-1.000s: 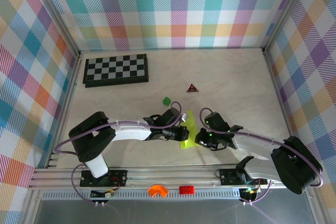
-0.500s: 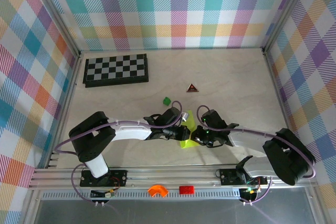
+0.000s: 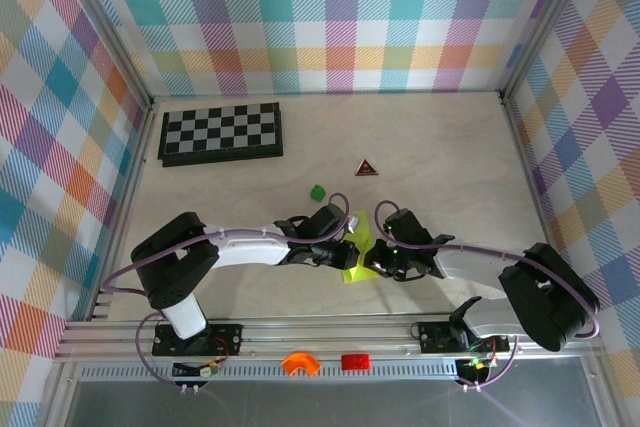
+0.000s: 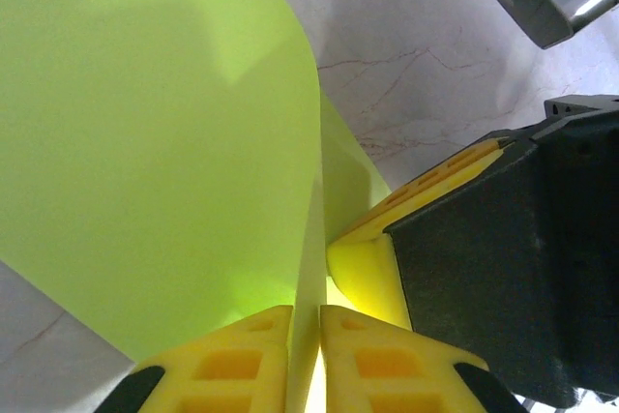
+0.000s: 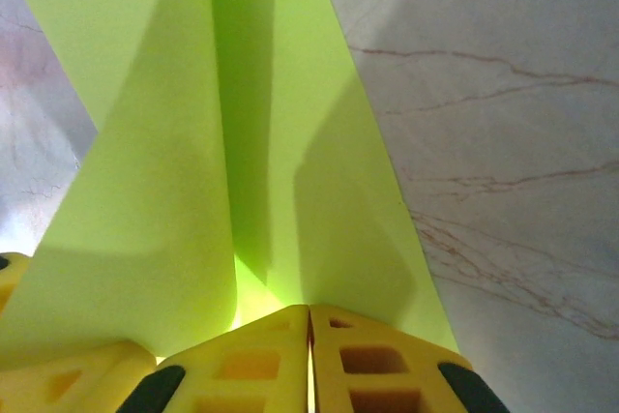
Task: Fold a paper plane with a square sheet of paper (pick it up from the middle)
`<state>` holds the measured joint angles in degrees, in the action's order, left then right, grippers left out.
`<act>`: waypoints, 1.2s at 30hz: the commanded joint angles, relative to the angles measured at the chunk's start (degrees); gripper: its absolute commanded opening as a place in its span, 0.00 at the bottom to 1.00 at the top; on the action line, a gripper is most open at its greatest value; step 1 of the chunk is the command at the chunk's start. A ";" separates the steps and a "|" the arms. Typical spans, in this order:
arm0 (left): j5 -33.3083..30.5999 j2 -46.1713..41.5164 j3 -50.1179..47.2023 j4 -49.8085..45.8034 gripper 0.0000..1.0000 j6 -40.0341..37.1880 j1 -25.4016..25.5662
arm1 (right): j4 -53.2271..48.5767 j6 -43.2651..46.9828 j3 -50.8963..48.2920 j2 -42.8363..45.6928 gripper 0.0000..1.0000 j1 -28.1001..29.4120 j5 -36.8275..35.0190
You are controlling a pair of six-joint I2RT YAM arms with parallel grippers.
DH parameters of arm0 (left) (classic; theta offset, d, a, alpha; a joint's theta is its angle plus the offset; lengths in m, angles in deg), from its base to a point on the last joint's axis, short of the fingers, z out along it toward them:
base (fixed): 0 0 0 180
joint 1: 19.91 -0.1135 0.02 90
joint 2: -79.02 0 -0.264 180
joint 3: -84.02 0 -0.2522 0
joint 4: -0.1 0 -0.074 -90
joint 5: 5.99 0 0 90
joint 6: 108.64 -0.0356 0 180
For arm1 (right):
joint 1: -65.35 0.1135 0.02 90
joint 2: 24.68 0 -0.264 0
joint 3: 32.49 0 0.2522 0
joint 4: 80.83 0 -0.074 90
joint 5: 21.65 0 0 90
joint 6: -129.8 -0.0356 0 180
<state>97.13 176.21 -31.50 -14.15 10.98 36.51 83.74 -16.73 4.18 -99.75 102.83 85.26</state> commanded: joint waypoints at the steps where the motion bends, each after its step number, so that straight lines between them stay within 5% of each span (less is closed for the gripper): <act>1: -2.58 -1.57 2.23 -4.17 0.14 -3.42 -0.32 | -2.89 -0.15 -0.16 -1.22 0.11 -0.30 -1.71; 36: -6.27 4.60 5.72 -8.97 0.11 -6.90 -1.40 | -3.79 0.30 0.28 -0.87 0.11 -0.30 -1.89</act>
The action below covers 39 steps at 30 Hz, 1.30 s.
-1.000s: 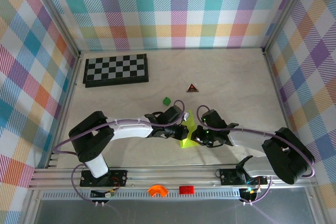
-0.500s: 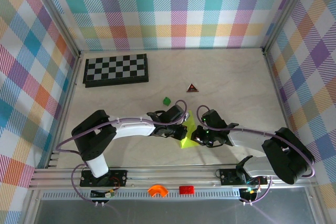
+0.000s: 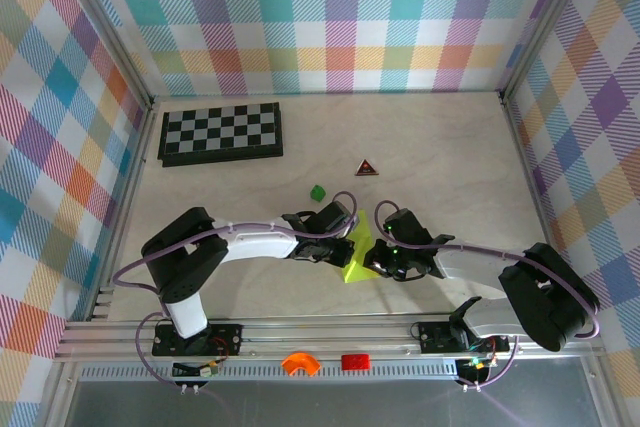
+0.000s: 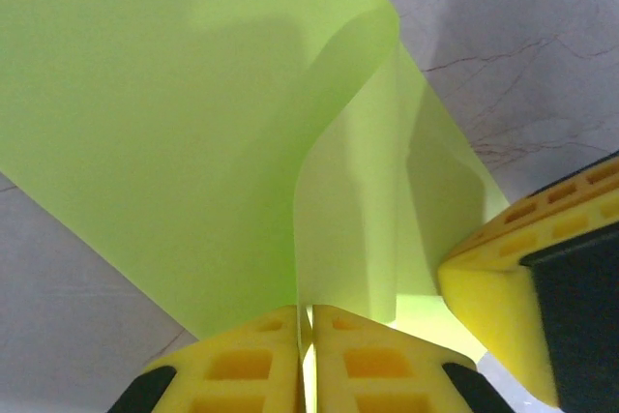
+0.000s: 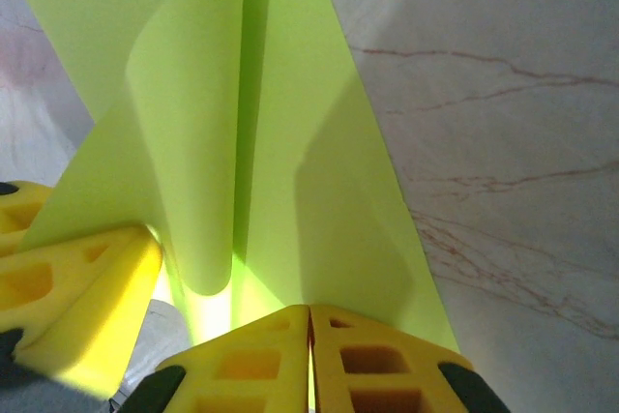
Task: Fold a paper plane with a square sheet of paper (pick it up from the middle)
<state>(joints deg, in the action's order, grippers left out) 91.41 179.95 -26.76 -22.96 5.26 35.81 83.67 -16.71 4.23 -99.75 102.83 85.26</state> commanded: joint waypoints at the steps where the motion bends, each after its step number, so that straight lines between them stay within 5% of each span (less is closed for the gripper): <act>1: -0.54 1.01 0.83 0.11 0.11 -1.14 -0.78 | -3.83 0.26 0.29 -0.87 0.11 -0.30 -1.88; 39: 1.39 1.99 0.26 3.06 0.13 -2.57 -1.39 | -5.07 0.51 -0.11 0.27 0.11 -0.30 -2.50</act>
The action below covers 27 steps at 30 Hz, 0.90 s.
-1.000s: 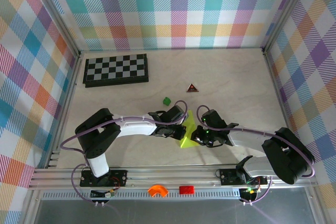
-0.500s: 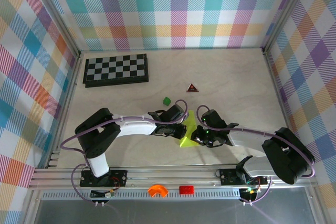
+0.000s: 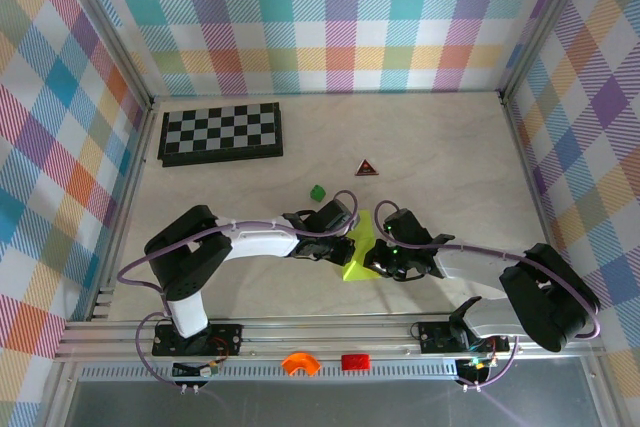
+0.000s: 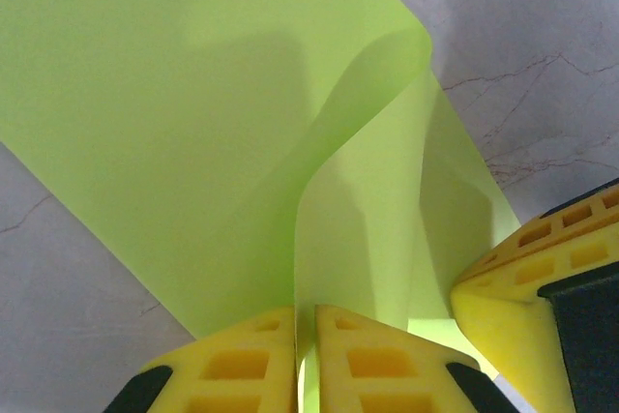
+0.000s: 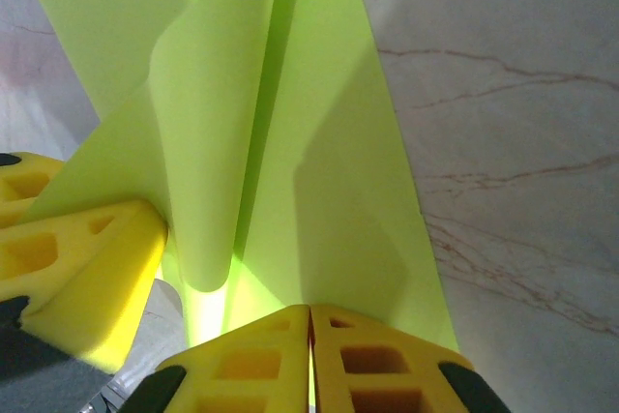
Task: Fold a paper plane with a square sheet of paper (pick it up from the middle)
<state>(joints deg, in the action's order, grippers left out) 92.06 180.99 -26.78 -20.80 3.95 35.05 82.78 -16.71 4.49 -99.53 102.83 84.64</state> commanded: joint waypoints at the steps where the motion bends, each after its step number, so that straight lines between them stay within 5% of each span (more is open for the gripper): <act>1: 0.70 1.07 0.28 0.90 0.13 -1.23 -0.62 | -4.18 0.54 -0.32 -0.03 0.11 -0.30 -1.92; 27: 0.76 2.18 1.61 0.64 0.14 -4.14 -0.73 | -4.05 0.79 -0.20 -0.82 0.11 -0.30 -1.79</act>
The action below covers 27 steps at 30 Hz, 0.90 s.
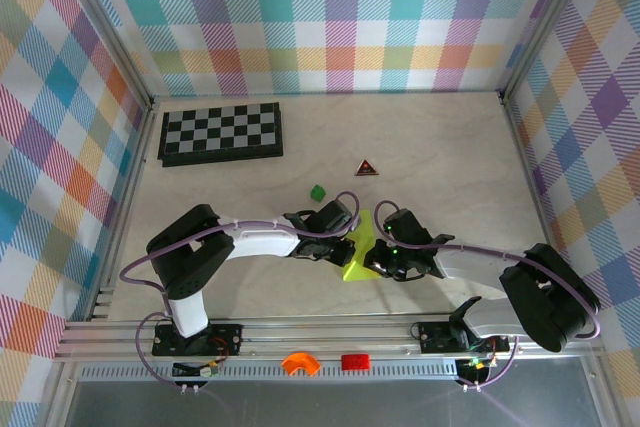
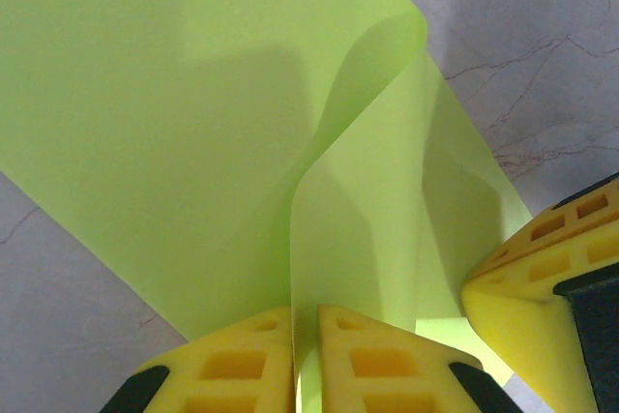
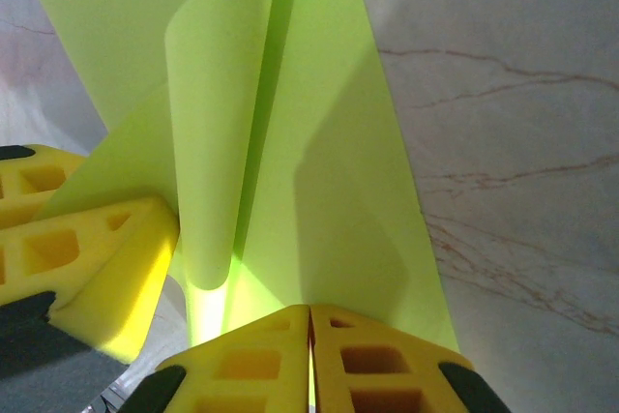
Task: Fold a paper plane with a square sheet of paper (pick it up from the middle)
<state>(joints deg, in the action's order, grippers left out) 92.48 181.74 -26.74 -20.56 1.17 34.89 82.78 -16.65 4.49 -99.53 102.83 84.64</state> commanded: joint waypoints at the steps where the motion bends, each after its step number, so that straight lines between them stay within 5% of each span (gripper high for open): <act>1: 0.47 1.48 1.69 0.32 0.14 -1.49 -0.57 | -4.05 0.79 -0.26 -0.82 0.11 -0.30 -1.79; 27: 1.82 4.08 -1.07 0.33 0.12 -0.79 -0.58 | -5.08 0.41 1.03 3.80 0.16 -0.71 -2.50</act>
<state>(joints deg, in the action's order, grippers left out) 93.57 183.66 -25.84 -17.83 -0.03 34.67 80.41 -16.52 4.53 -97.43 102.65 83.51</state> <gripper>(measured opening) 0.120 0.151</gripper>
